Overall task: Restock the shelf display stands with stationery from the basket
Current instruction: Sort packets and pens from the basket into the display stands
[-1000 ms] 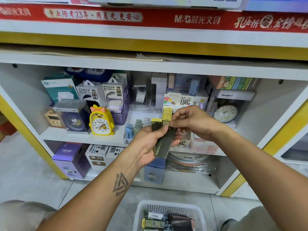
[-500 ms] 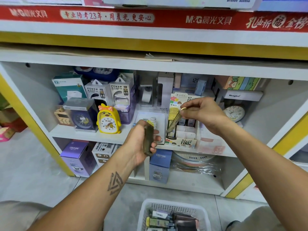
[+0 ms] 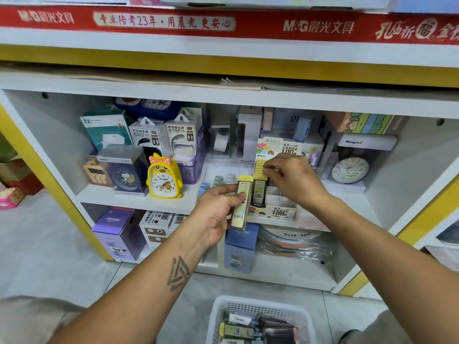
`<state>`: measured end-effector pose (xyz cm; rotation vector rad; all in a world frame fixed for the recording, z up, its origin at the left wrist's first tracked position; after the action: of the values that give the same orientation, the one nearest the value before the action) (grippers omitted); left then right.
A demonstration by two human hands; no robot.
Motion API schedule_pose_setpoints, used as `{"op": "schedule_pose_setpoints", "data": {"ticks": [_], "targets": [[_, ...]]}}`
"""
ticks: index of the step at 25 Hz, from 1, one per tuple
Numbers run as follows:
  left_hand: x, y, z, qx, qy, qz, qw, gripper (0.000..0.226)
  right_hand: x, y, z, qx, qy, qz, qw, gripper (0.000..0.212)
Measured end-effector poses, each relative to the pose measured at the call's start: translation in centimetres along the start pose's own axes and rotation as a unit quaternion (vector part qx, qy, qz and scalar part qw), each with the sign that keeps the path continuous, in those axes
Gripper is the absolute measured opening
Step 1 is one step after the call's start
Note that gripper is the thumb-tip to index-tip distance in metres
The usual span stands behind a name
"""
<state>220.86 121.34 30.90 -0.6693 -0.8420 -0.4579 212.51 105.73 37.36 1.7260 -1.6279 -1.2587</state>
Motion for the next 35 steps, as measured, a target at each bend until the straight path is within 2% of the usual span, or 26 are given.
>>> {"op": "schedule_pose_setpoints", "data": {"ticks": [2, 4, 6, 7, 9, 11, 13, 15, 17, 22, 24, 27, 30, 33, 35], "targets": [[0.0, -0.4, 0.0, -0.009, -0.004, 0.007, 1.0, 0.032, 0.1, -0.1, 0.2, -0.013, -0.065, -0.131, 0.989, 0.018], [-0.1, -0.8, -0.1, -0.013, -0.014, 0.006, 1.0, 0.031, -0.3, -0.8, 0.5, -0.074, -0.109, -0.319, 0.939, 0.033], [0.0, -1.1, -0.3, -0.001, -0.039, -0.019, 0.999, 0.031, -0.7, -1.1, 1.0, -0.101, -0.131, -0.412, 0.896, 0.031], [0.0, -1.2, -0.4, 0.007, -0.053, -0.035, 0.998, 0.031, -0.9, -0.9, 1.1, -0.095, -0.137, -0.428, 0.889, 0.027], [0.0, -1.4, -0.7, 0.028, -0.077, -0.078, 0.994, 0.028, -0.7, -0.3, 0.9, -0.052, -0.138, -0.401, 0.904, 0.022], [0.2, -1.2, -0.9, 0.085, -0.124, -0.185, 0.971, 0.026, 0.1, 0.7, 0.6, 0.013, -0.134, -0.331, 0.934, 0.018], [0.4, -1.2, -0.8, 0.132, -0.184, -0.351, 0.909, 0.031, 1.0, 1.8, 0.4, 0.066, -0.126, -0.253, 0.957, 0.018], [0.1, -1.4, -0.5, 0.142, -0.213, -0.47, 0.844, 0.039, 1.5, 2.0, 0.4, 0.083, -0.117, -0.201, 0.969, 0.019], [-0.5, -1.6, -0.6, 0.124, -0.222, -0.519, 0.816, 0.046, 1.4, 1.3, 0.6, 0.066, -0.098, -0.163, 0.98, 0.019], [-1.2, -1.9, -1.0, 0.089, -0.21, -0.547, 0.806, 0.049, 0.8, -0.6, 1.1, 0.014, -0.053, -0.082, 0.995, 0.007], [-0.9, -1.7, -1.0, 0.102, -0.199, -0.543, 0.809, 0.045, 0.6, -0.3, 1.3, 0.011, -0.026, -0.023, 0.999, 0.009], [-0.9, -1.7, -0.4, 0.095, -0.19, -0.544, 0.812, 0.036, -0.1, 0.8, 2.3, 0.023, -0.019, -0.007, 1.0, 0.014], [-1.4, -1.8, 0.6, 0.065, -0.178, -0.575, 0.796, 0.031, -1.6, 0.5, 4.8, -0.04, -0.004, 0.002, 0.999, 0.016], [-4.4, -2.3, 0.4, -0.011, -0.11, -0.676, 0.729, 0.027, -2.6, -3.2, 9.0, -0.187, -0.021, -0.032, 0.982, 0.019], [-8.3, -2.2, 0.1, -0.081, -0.038, -0.726, 0.682, 0.026, -2.7, -7.4, 13.2, -0.309, -0.052, -0.053, 0.948, 0.019]]}}
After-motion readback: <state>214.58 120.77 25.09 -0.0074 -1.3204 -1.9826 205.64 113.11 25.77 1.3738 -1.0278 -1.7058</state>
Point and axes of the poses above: each hand's wrist, its own z-axis away from the middle knuckle, its own y-axis out of the back of the hand, x = y × z, the point moved 5 cm from there along -z, towards the middle knuckle, and after that the axes turned 9 degrees about y, right-handed, at the moved point
